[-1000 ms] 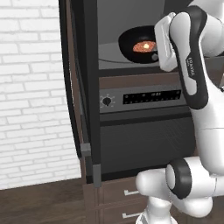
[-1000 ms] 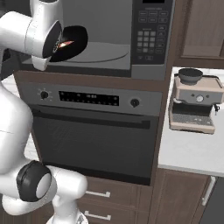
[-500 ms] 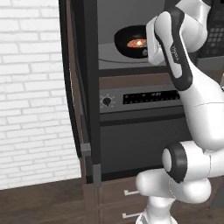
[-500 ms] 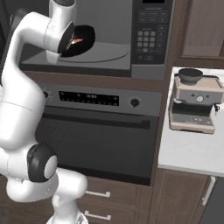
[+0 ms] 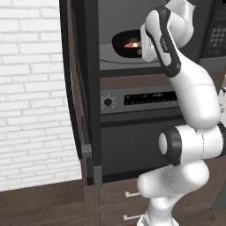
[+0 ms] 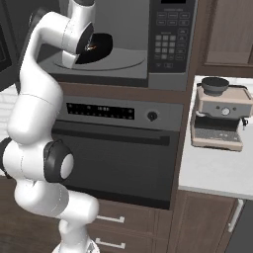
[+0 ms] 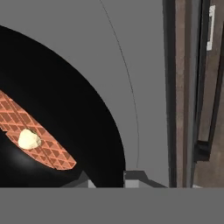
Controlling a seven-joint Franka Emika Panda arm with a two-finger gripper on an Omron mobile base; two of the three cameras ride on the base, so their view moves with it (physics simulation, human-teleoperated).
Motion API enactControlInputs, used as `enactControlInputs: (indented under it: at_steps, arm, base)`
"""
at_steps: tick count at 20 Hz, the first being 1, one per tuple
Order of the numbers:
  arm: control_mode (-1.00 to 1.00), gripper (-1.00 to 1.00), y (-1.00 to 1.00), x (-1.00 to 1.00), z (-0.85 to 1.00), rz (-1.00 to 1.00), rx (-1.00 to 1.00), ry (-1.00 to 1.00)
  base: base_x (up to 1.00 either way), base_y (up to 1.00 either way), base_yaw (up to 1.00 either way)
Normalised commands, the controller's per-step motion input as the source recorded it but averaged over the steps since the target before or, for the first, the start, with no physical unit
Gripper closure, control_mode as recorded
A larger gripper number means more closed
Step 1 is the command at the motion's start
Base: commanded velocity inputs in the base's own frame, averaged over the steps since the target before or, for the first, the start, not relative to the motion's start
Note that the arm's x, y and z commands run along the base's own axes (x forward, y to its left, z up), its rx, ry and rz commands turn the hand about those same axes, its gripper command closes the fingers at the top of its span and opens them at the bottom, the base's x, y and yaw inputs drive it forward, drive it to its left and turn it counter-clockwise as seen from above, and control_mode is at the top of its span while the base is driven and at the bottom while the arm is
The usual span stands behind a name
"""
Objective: Open the microwave, place the bowl with waffle inside the microwave, then close the microwave door and turn it on.
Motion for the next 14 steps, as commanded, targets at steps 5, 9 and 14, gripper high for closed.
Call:
enactControlInputs:
  at_steps: [5,9,14]
  arm:
    - [-1.00,1.00,0.00,0.21,-0.30,0.00,0.00,0.00]
    - [-1.00,1.00,0.00,0.20,-0.18,0.00,0.00,0.00]
    - [-1.00,1.00,0.00,0.18,-0.02,0.00,0.00,0.00]
  base:
    - [0.00,0.00,0.00]
    - [0.00,0.00,0.00]
    - [0.00,0.00,0.00]
